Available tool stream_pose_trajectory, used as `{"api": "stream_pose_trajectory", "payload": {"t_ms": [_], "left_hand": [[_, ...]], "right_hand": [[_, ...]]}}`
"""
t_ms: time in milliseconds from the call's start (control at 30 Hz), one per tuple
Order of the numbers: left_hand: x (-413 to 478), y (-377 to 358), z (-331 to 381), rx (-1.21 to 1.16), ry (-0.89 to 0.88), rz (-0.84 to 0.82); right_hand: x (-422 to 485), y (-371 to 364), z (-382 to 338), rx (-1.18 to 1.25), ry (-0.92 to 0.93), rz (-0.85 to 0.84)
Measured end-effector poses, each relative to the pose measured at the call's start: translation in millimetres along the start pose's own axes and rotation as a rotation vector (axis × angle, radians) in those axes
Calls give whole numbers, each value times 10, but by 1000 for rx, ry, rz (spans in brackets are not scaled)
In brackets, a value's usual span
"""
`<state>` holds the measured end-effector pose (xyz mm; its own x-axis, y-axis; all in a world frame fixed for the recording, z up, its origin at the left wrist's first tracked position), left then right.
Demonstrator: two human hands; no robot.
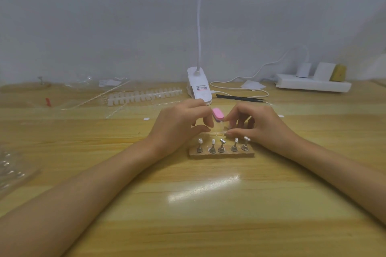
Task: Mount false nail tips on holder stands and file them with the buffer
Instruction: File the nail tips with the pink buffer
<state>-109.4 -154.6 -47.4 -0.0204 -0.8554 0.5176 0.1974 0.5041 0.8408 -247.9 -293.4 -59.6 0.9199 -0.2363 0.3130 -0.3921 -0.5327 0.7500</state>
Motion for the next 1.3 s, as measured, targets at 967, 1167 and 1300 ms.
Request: {"api": "stream_pose_trajectory", "payload": {"t_ms": [967,1167,1300], "left_hand": [[45,-92,-250,-611,401,-123],[10,-72,-346,-592,437,-3],[-3,-77,-347,-643,413,15]], "right_hand": [[-36,-17,-90,-145,142,0],[57,50,60,24,-58,63],[82,82,197,116,-250,37]]}}
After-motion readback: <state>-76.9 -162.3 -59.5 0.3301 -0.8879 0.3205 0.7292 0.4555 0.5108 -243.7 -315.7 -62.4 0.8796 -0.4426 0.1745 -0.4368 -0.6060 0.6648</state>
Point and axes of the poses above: each hand's wrist, its own x-axis towards the middle knuckle, its own y-axis out of the back of the hand, z = x × y, the point moved 4 cm from there along x, towards the middle knuckle, and after that the axes turned 9 degrees about -z, right-handed, at the moved point
